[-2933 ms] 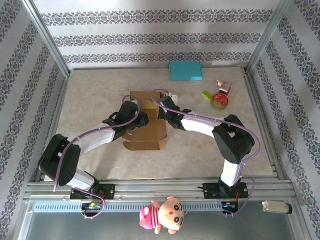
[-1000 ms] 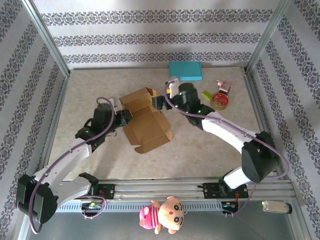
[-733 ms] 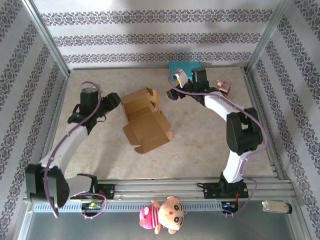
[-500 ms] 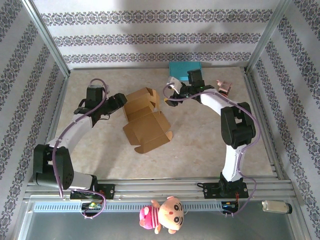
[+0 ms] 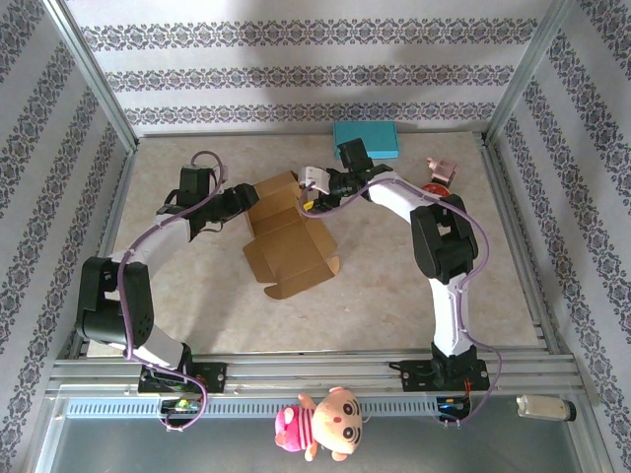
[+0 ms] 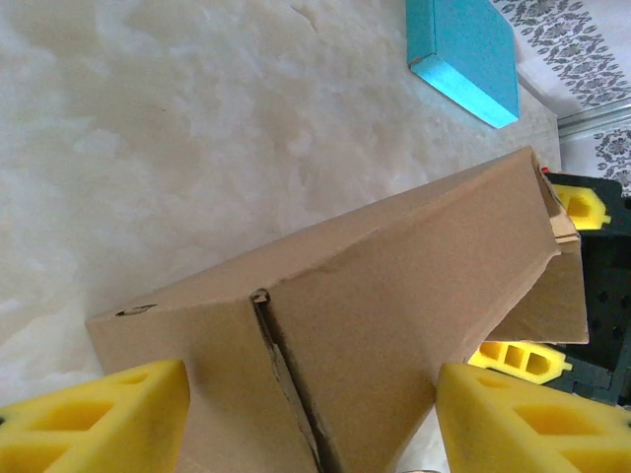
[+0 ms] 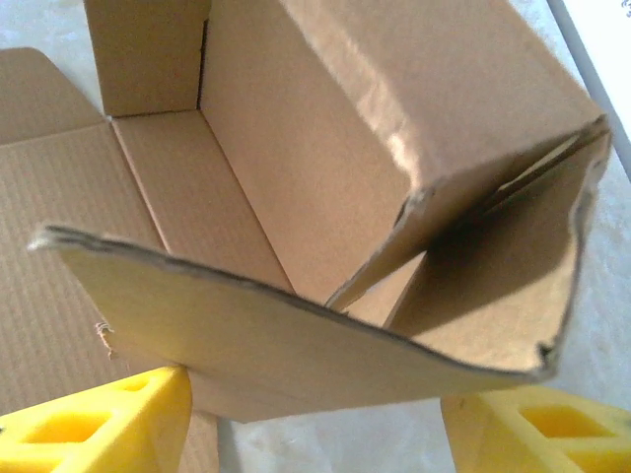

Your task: Fold the paper box

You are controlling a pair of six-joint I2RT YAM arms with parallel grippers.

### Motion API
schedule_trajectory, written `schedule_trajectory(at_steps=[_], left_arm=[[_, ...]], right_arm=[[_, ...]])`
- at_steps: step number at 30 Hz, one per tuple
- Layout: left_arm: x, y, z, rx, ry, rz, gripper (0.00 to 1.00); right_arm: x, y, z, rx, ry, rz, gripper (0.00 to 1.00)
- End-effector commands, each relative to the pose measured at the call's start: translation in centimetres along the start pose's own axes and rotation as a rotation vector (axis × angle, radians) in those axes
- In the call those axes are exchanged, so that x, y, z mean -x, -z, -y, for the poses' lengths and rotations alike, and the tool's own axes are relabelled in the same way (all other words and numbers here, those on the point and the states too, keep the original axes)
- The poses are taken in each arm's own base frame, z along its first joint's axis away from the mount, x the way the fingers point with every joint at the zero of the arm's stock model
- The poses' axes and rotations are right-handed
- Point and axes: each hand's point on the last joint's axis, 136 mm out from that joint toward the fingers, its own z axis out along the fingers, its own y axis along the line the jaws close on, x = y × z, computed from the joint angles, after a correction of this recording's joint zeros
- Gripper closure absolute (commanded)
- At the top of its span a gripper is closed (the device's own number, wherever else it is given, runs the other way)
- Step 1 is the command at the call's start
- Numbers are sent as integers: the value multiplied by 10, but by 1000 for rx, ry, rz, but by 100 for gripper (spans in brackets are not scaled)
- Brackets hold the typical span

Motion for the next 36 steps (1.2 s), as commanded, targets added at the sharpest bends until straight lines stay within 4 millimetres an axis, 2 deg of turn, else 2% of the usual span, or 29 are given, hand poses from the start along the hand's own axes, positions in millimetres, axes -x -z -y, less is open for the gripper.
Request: schedule_trajectory(at_steps=[1,7,11,15,19,22,26,28,31,34,36], left_arm=[[9,-2,5,-36,-25,14,34],[9,-2,9,-58,-17,18,34],[10,-2,11,-66,-14,21,34],[11,0,15,-82,-12,23,34],[15,6,23,-113,-1,48,34],[20,13,32,-155,24,85,32],[29,27,47,-207,33,148,28],[33,33,51,-226,48,172,27],[34,44,53,-256,72,200,24],[25,53,35,-198,73,204,21],[19,56,16,-101,72,202,19]], right_arm=[[18,-9,-3,31,-15,46,31],[25,-25,11,-17,-101,29,33],[32,-37,21,-70,-160,-2,38],[31,-50,23,-131,-172,-63,46],[26,-59,30,-233,-227,-135,59],[26,-57,38,-350,-296,-178,66],[31,-50,40,-425,-392,-202,87],[34,-47,34,-433,-467,-201,91],[41,-43,14,-456,-545,-185,92],[41,-38,-9,-519,-524,-188,93],[39,-40,-22,-518,-520,-194,92]])
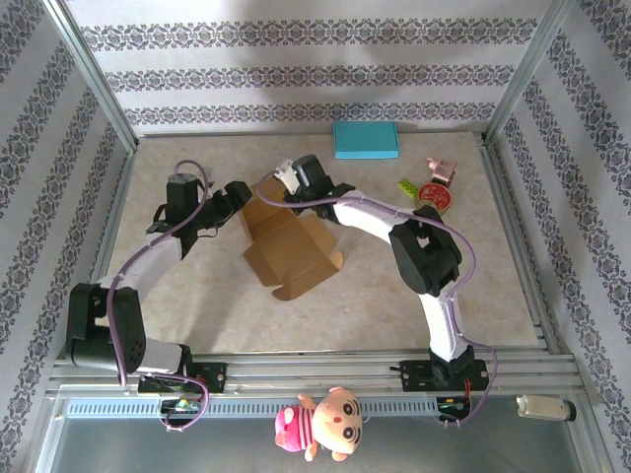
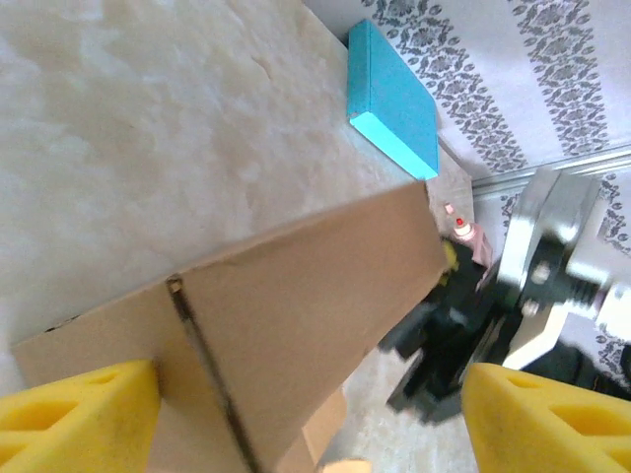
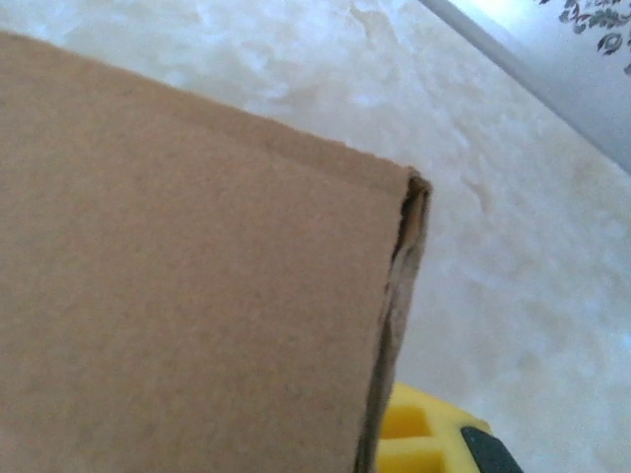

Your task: Fold the paper box

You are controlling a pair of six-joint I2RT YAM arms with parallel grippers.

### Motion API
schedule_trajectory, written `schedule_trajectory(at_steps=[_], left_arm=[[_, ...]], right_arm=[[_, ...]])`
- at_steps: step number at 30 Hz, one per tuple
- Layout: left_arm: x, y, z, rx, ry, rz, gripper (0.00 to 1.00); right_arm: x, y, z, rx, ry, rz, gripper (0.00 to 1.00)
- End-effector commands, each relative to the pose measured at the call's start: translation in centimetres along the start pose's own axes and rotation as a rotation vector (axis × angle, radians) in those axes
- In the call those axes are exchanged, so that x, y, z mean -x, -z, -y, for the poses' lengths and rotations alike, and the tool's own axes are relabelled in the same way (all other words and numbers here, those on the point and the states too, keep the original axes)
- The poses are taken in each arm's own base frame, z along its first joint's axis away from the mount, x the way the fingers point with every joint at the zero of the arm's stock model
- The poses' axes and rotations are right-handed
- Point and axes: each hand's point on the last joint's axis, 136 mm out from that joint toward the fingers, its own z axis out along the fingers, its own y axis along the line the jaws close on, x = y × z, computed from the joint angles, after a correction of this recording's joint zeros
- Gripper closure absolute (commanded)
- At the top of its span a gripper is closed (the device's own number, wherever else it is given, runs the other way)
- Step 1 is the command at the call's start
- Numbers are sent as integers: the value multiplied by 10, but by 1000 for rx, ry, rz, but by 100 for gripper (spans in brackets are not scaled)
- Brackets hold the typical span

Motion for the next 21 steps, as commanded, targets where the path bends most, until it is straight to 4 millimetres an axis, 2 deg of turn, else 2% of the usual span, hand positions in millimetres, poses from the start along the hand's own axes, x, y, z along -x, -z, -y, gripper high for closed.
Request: schedule_trajectory(at_steps=[1,5,10,13,16,19,21], left_arm=[[17,18,-1,49,-60,83,19],[27,20,-22,175,-97,82,16],[12,-1,-28,136,-84,-41,17],[3,-14,-33,101,-34,-87,28],[-3,-16,-30,44,12,-84,41],[-6,-12,-29,29,28,-72,43],[-6,-8,-31,54,23,-65,42]], right_arm=[[-5,8,-27,-6,-17,10,92],[-4,8,-42,41,-65,36,89],[-1,5,-50,75,-97,28,86],[-2,-1,-51,72,-149,21,80],[-4,-14,-45,27,-291,0,75],[-5,-27,-40,4,-421,-24,74],[-4,-34,-40,17,-468,7,82]])
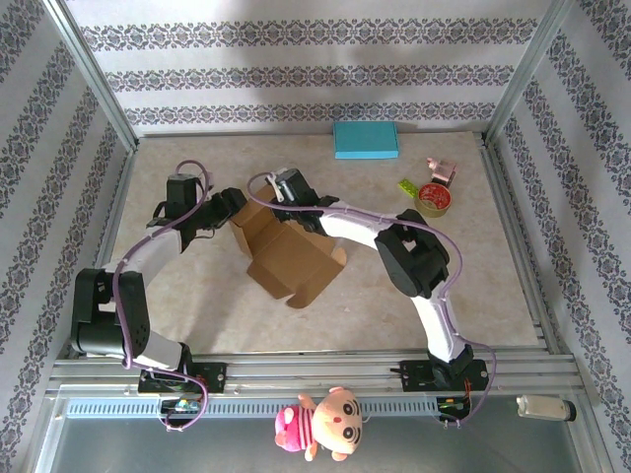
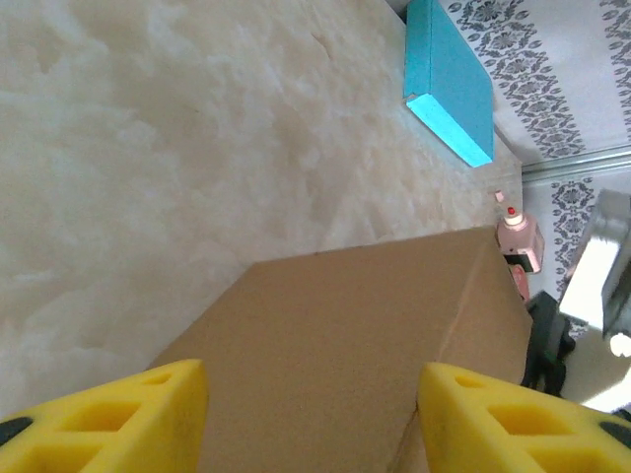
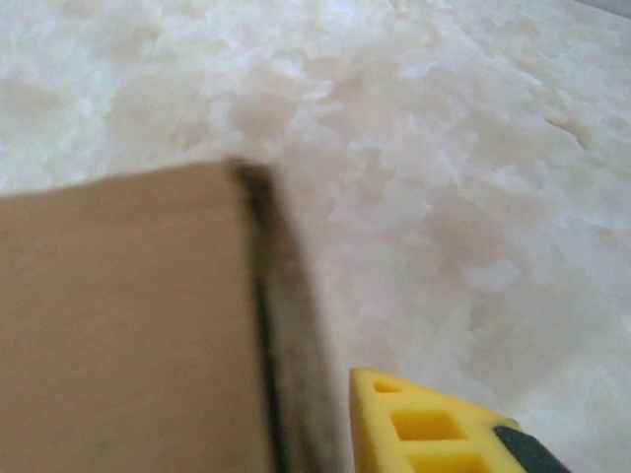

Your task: Fold the paper box

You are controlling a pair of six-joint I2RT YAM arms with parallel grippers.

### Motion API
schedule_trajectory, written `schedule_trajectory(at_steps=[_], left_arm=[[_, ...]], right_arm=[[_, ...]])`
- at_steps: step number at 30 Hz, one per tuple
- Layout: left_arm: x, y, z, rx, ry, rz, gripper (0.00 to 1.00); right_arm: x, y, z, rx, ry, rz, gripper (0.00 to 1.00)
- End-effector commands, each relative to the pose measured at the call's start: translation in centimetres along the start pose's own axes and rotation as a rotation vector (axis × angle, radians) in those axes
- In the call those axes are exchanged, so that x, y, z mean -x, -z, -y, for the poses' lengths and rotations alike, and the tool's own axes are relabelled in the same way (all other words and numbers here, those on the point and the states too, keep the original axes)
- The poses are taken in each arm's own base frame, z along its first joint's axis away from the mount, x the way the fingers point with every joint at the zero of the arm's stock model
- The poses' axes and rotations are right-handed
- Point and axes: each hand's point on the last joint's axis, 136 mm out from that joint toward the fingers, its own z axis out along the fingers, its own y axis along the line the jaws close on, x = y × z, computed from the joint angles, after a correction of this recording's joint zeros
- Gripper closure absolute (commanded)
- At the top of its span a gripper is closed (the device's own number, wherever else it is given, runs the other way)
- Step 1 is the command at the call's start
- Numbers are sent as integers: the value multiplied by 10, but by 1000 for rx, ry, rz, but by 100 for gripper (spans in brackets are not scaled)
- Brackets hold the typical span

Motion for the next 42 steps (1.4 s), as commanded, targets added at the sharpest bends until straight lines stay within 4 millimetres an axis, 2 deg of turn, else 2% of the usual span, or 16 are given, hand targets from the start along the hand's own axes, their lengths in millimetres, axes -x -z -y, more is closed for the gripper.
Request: schedule_trajectory(at_steps=[1,3,6,10,13,18,22,26,29,30,32,33,35,36,38,42], left_arm=[[-3,10,-1,0,19,8,42],[-2,16,-2,16,23,39,41],[3,27,6,-12,31,91,40],[5,39,15,-24,43,112,37],[6,41,11,6,58,120,35],[14,51,7,45,73,188,35],[30,86,19,90,3,306,29],[44,132,36,135,-110,445,22],[46,160,33,217,-177,514,20],[45,167,30,249,-196,524,20],[42,174,23,294,-221,531,18],[40,175,19,313,-224,526,18],[35,174,14,323,-217,506,17],[32,172,14,314,-209,492,17],[25,165,12,288,-185,466,16],[16,152,12,198,-97,452,16]], right_arm=[[-8,-14,0,1,-169,5,87],[-7,-16,4,-6,-193,24,92],[-7,-20,4,20,-198,13,92],[-3,-22,1,64,-223,8,76],[-9,-28,0,98,-251,-12,74],[-7,-31,2,147,-270,-17,94],[23,7,18,147,-159,51,100],[55,77,43,153,186,57,100],[50,130,60,50,694,-137,100],[37,140,69,-10,918,-241,100],[9,148,96,-152,1369,-489,100],[-7,149,120,-229,1596,-661,100],[-15,144,140,-291,1771,-786,100],[-16,138,131,-243,1764,-747,100],[-36,127,99,-33,1827,-711,100],[-64,76,20,30,2097,-412,95]])
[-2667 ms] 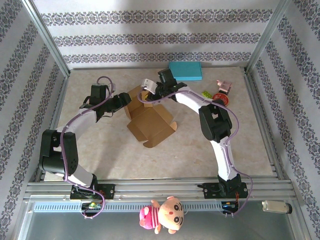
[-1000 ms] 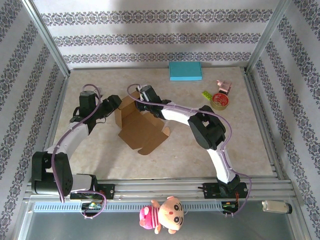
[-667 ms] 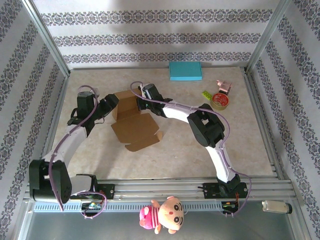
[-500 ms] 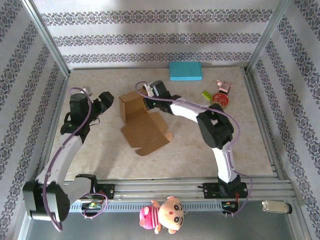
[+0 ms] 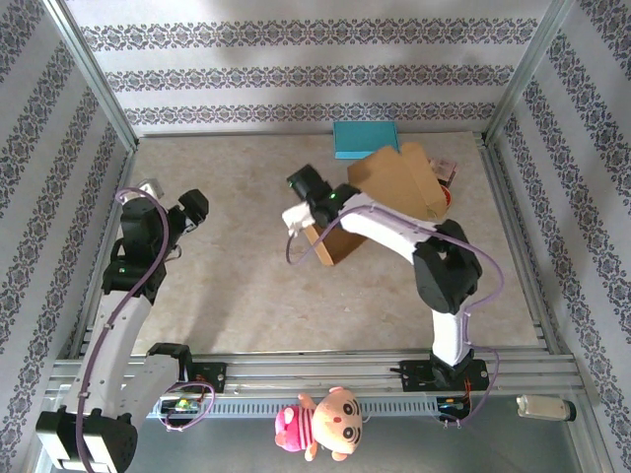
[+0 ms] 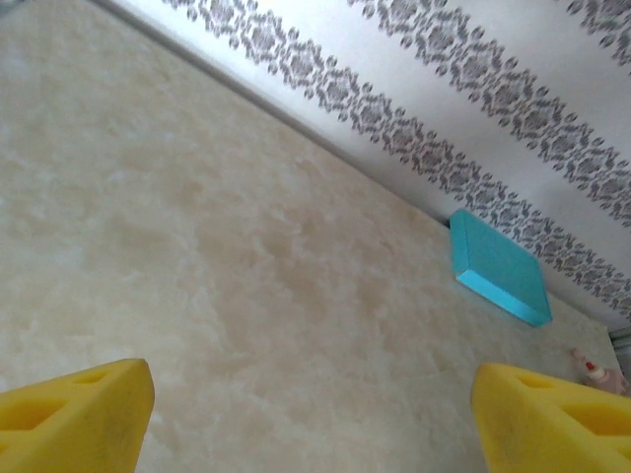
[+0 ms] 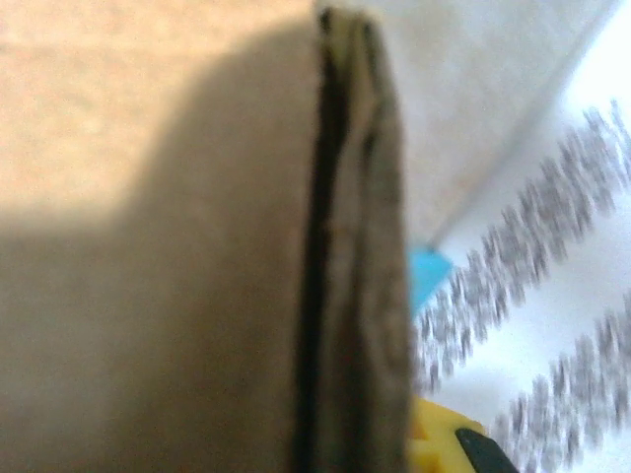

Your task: Fold the paper box

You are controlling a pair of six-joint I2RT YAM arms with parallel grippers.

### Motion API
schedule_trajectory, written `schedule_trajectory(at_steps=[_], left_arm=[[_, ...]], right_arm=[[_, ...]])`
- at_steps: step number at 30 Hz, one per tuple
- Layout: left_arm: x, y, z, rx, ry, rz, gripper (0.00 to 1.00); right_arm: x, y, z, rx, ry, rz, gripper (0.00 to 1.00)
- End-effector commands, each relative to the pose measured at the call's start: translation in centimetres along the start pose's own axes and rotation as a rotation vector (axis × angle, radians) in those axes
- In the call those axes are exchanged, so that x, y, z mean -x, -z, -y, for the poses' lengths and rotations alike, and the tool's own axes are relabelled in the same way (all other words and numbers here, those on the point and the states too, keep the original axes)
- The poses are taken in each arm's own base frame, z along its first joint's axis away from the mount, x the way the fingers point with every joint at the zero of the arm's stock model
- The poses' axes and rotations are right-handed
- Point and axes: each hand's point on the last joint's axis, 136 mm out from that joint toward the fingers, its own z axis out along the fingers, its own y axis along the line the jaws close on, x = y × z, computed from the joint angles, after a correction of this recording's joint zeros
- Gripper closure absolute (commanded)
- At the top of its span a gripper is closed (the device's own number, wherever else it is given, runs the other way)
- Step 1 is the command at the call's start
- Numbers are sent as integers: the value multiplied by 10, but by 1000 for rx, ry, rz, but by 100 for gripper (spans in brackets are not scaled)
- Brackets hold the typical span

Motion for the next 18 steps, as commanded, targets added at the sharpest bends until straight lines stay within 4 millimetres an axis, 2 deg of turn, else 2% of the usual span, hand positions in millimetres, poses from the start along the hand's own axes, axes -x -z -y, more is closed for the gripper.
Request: schedule_trajectory(at_steps=[1,3,5,7,8,9,10,14,16,18], left_arm=[[-15,-4,-2,-38,88,-36,16],[-20,-5,-3,-45,119,-45,16],[-21,-7,-6,-39,127,-41,16],[-20,-9,-10,-24,127,-24,15],[-20,-11,-11,-16,122,-21,16],[-19,-14,-11,-18,112,-18,16],[-18,-17,-10,-20,105,-20,15],[-18,-35,1,-68,3,-45,16],[-20,-45,6,-84,-52,-68,18],[-24,-57,15,-102,-100,-103,19]], right_arm=[[75,-7,-18,-136,361,148,93],[114,-3,-37,-180,437,241,91],[138,2,-51,-192,450,274,88],[154,10,-63,-224,454,310,78],[157,16,-63,-241,419,334,68],[156,22,-60,-249,383,346,58],[154,28,-54,-264,348,346,53],[135,40,-27,-307,184,294,47],[122,36,-22,-295,98,263,45],[105,34,-4,-305,-70,220,41]])
